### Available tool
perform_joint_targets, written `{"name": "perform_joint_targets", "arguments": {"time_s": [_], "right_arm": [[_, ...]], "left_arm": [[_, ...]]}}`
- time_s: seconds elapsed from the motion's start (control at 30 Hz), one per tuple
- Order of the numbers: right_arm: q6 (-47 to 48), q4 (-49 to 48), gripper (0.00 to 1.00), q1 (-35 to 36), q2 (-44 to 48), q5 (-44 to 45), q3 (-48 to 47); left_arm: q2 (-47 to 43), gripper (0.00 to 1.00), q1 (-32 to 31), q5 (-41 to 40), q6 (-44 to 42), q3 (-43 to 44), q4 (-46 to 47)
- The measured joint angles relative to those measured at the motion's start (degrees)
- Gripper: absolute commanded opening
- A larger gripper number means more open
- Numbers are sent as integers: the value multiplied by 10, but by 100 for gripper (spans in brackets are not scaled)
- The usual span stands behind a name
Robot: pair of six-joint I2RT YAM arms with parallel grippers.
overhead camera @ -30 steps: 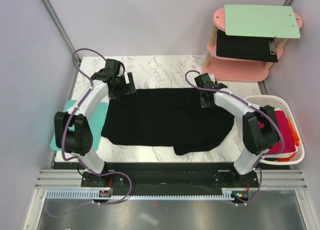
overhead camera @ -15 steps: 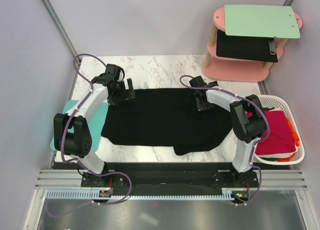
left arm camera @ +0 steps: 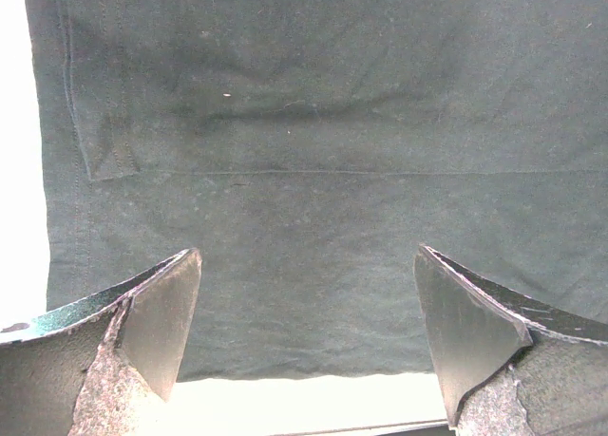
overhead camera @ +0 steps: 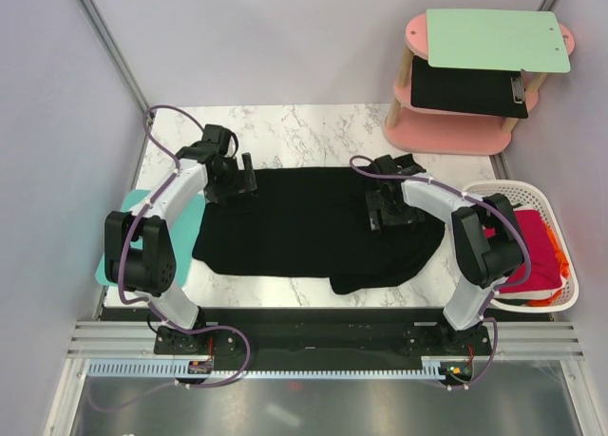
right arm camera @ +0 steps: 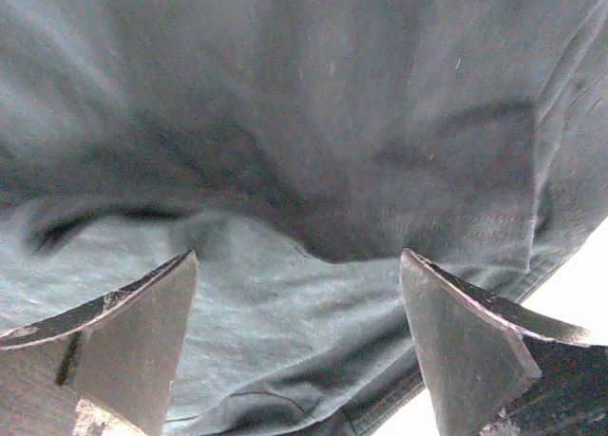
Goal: Fold and stack the t-shirts
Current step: Fold the flattened tshirt in 1/3 of the way
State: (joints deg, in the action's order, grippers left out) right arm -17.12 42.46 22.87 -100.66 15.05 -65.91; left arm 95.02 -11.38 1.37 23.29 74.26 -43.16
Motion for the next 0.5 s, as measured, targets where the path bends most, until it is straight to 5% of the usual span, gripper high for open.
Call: {"name": "perform_joint_targets", "arguments": {"time_s": [0.23, 0.5], "right_arm": [[0, 12, 96, 0, 25, -8, 6], [4, -17, 95, 0, 30, 12, -110]], "left_arm": [[0, 100, 0, -1, 0, -6, 0], [1, 100, 0, -14, -1, -17, 0]]}}
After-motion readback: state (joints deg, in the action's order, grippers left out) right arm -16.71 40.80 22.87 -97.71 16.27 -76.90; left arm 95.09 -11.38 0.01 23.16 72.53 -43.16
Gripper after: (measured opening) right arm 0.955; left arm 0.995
